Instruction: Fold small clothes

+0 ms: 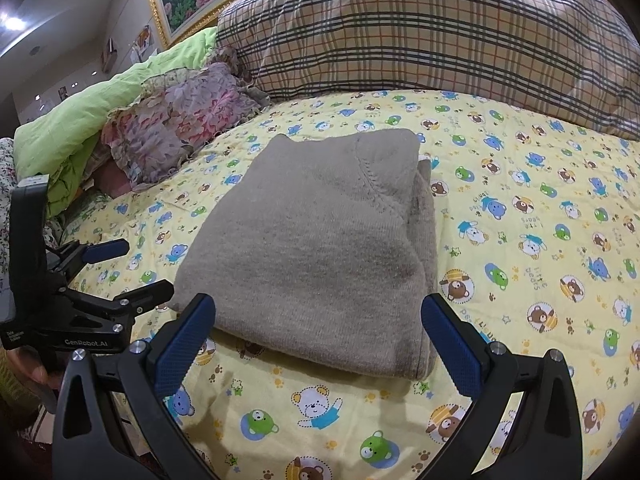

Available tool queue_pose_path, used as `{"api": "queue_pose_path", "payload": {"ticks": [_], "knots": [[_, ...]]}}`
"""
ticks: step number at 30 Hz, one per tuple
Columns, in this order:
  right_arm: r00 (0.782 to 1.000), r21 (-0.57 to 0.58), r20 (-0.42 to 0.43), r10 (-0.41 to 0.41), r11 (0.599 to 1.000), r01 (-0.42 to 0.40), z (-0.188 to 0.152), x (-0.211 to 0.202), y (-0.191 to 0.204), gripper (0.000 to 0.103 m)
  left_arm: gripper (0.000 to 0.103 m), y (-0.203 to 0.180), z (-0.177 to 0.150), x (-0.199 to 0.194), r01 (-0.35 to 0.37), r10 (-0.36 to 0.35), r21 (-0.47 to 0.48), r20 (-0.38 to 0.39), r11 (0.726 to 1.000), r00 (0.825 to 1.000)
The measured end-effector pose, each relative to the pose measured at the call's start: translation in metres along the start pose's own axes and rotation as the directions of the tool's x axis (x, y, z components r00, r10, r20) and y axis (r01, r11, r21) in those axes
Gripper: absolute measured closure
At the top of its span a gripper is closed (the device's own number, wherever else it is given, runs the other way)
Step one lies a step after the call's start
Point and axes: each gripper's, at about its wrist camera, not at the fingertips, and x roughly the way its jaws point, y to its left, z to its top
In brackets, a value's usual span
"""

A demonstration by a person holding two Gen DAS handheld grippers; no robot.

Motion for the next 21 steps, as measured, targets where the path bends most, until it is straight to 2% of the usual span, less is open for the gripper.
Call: {"api": "queue_pose_path", "payload": {"ticks": [11,21], "knots": [[0.999,0.038,-0.037,0.035,0.999,-0.034,0.016,0.008,-0.018,0.000,0.001,0.002,0.014,0.010,-0.016,0.017,0.014,-0.020,1.000,1.000],[0.997,0.030,-0.050,0.055,0.998,-0.053,0.021,0.014,-0.017,0.000,0.001,-0.001,0.020,0.016,-0.025,0.026,0.023,-0.031,0.999,0.999]]}}
